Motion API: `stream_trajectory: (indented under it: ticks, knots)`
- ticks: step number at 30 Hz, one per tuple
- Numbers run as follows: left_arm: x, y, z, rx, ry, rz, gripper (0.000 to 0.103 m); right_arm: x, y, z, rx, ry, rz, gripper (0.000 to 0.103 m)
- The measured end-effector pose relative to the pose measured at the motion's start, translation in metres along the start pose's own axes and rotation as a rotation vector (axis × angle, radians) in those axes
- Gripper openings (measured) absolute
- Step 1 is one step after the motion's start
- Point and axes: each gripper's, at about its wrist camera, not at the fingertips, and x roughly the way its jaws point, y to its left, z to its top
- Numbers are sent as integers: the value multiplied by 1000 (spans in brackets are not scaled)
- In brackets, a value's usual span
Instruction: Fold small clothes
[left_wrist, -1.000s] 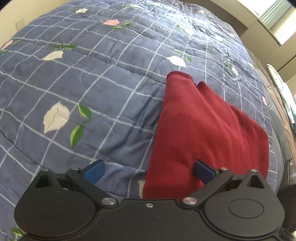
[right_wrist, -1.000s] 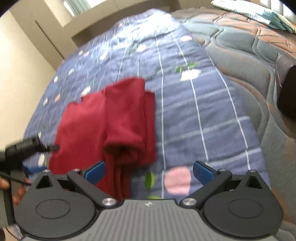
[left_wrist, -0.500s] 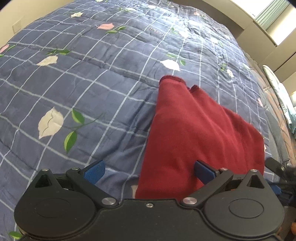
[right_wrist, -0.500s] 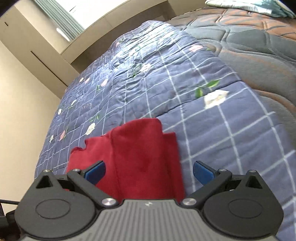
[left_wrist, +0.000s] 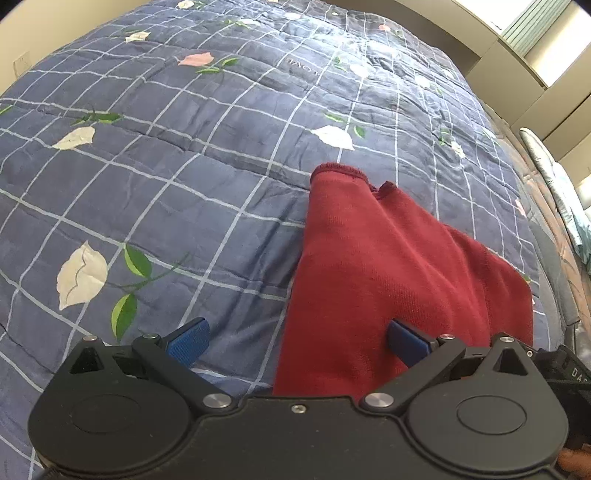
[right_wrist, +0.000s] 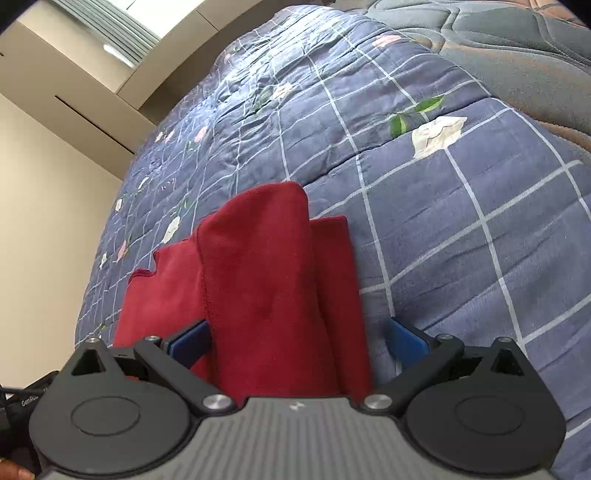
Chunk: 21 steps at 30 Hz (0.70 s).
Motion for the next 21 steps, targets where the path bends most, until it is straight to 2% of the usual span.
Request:
stream_trajectory:
  ticks: [10,16,21]
  knots:
    - [10,3,-2,-12,21,-10,103,-2,-4,-4,5,-30,11,103]
    - [16,7,0,-30,42,-26,103,0,3,1,7,-5,-18,103]
    - [18,6,2,-23,53,-28,103,-1,8,-1,13,-9,-40,96]
